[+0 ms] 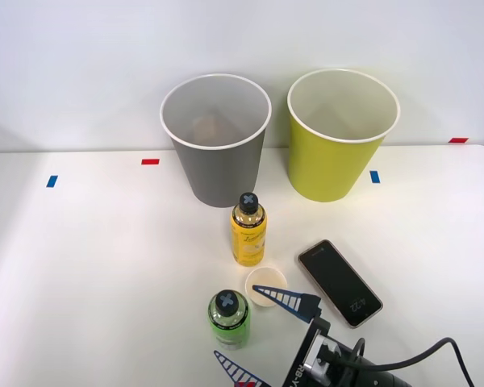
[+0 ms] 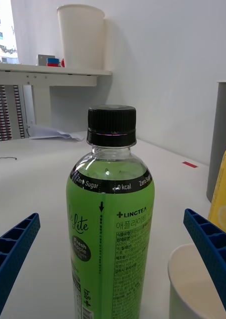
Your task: Put cans in the gray bin, plastic bottles in the light green bin
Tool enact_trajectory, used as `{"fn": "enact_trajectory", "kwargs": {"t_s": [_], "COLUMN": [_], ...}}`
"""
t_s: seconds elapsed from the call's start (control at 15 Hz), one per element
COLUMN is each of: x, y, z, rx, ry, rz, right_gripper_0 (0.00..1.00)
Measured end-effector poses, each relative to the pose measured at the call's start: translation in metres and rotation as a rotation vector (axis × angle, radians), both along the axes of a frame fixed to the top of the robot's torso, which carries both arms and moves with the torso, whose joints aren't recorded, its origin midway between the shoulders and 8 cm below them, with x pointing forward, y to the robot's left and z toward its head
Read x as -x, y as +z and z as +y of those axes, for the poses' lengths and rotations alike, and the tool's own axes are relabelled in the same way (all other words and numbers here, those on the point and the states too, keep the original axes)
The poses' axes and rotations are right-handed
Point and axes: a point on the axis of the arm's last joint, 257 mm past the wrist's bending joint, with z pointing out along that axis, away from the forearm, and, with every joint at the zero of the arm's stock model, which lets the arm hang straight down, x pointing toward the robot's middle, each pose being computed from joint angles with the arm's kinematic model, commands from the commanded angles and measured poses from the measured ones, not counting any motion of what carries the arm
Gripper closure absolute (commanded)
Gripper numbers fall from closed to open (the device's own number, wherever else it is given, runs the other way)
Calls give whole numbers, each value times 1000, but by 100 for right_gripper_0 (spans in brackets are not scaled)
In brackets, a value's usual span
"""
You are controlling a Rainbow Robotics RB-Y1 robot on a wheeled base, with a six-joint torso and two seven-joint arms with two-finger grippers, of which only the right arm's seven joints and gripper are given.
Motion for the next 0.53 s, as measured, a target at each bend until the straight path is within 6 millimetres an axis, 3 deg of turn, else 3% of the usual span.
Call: {"fn": "enact_trajectory", "kwargs": {"t_s": [0.53], "x": [-15], "y": [2], "z": [17], "rx": [20], "ry": [5], "rz": [6], "right_gripper_0": [0]}}
